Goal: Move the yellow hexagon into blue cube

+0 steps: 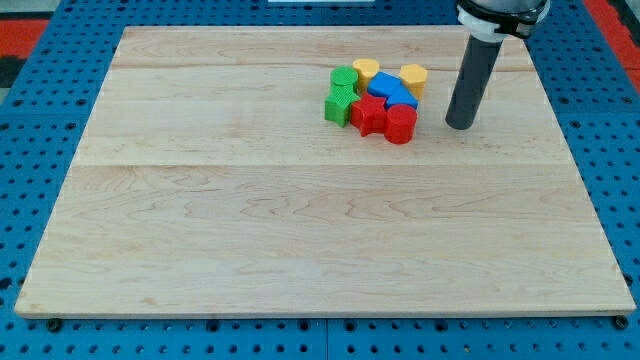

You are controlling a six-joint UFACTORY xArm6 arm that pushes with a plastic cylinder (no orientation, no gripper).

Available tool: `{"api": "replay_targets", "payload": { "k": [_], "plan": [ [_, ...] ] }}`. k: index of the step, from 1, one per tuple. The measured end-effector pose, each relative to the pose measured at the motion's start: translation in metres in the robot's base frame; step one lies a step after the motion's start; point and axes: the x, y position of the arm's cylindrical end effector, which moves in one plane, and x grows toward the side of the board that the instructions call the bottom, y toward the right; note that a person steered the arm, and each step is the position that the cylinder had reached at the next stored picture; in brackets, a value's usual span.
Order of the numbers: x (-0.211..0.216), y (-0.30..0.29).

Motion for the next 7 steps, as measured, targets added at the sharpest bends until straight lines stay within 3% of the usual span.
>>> {"api": "replay_targets", "payload": {
  "k": [2,4,6,7],
  "plan": [
    [0.001,0.003],
    [-0.018,0.068],
    [-0.082,0.016],
    [-0.077,-0.024]
  ]
}}
